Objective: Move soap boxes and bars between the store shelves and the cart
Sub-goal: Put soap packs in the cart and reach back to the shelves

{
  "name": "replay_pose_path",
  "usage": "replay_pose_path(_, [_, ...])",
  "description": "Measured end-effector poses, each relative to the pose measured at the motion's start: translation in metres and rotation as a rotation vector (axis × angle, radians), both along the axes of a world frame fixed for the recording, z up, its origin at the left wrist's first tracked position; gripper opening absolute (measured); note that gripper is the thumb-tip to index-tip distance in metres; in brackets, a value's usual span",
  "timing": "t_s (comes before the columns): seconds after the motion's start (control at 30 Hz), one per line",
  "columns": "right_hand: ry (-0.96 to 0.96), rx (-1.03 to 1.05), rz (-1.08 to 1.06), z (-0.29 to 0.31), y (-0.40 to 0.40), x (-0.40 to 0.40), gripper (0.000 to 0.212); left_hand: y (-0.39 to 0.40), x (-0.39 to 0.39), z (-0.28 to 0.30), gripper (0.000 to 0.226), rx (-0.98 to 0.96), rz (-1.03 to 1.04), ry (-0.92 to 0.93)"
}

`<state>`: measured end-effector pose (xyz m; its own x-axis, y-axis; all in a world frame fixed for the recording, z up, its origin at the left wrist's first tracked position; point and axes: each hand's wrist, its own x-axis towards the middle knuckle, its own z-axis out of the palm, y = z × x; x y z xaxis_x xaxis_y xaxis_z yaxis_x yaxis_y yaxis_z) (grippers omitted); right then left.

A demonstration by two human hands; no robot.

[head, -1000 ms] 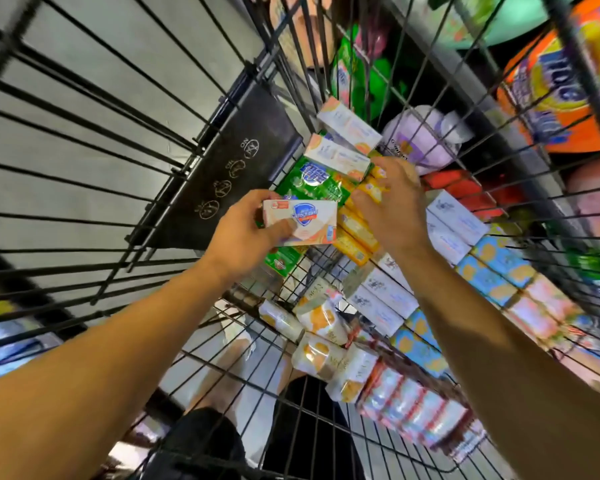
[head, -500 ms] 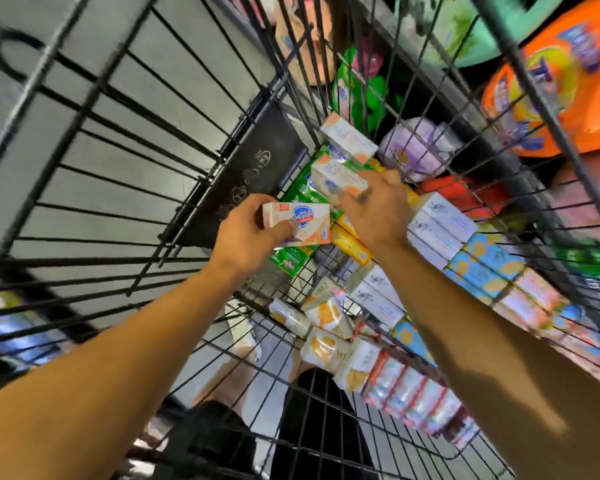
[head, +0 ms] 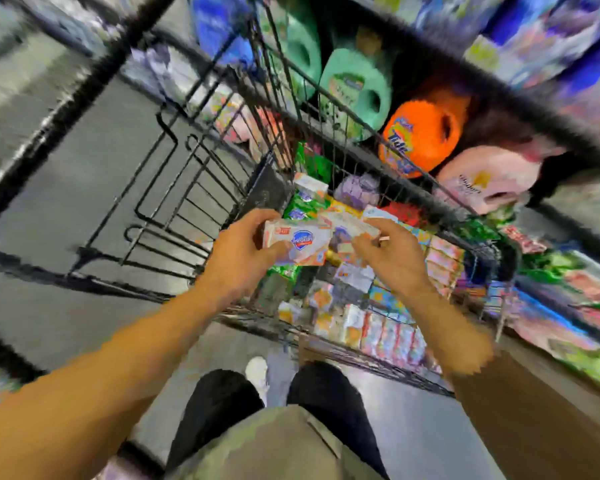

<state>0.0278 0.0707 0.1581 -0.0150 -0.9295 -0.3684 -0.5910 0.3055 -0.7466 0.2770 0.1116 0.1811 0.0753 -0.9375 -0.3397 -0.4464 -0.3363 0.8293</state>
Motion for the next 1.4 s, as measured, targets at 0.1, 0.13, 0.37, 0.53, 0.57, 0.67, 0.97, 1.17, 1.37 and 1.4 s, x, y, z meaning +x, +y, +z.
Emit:
replay_pose_path(0.1, [0.036,-0.091,-0.050,0.045,0.037,-0.006,0.036,0.023,0.003,0.036,0.042,-0.092,-0.024,0.012])
replay_pose_path(0.13, [0.044,-0.132,-0.076,0.058,0.048,-0.009,0.034,0.030,0.003,0.047,0.041,-0.128,-0.041,0.022])
replay_pose_path(0.37, [0.107,-0.378,-0.192,0.157,0.115,-0.042,0.029,0.052,-0.009,0.125,0.038,-0.353,-0.189,0.047])
replay_pose_path(0.53, [0.169,-0.517,-0.304,0.212,0.149,-0.093,0.026,0.057,-0.051,0.185,0.043,-0.505,-0.315,0.046])
replay_pose_path(0.57, [0.198,-0.545,-0.328,0.222,0.157,-0.106,0.026,0.057,-0.062,0.196,0.045,-0.539,-0.340,0.051])
replay_pose_path(0.67, [0.217,-0.590,-0.415,0.251,0.186,-0.147,0.034,0.059,-0.104,0.226,0.044,-0.639,-0.408,0.044])
replay_pose_path(0.97, [0.255,-0.763,-0.577,0.316,0.261,-0.285,0.039,0.083,-0.263,0.298,0.044,-0.877,-0.511,0.038])
replay_pose_path(1.17, [0.217,-0.864,-0.561,0.348,0.285,-0.383,0.034,0.100,-0.360,0.335,0.045,-0.993,-0.447,0.020])
replay_pose_path(1.37, [0.184,-0.920,-0.583,0.381,0.289,-0.446,0.034,0.096,-0.427,0.375,0.043,-1.076,-0.379,0.013])
replay_pose_path(1.4, [0.167,-0.931,-0.583,0.386,0.288,-0.454,0.033,0.094,-0.434,0.382,0.043,-1.089,-0.365,-0.002])
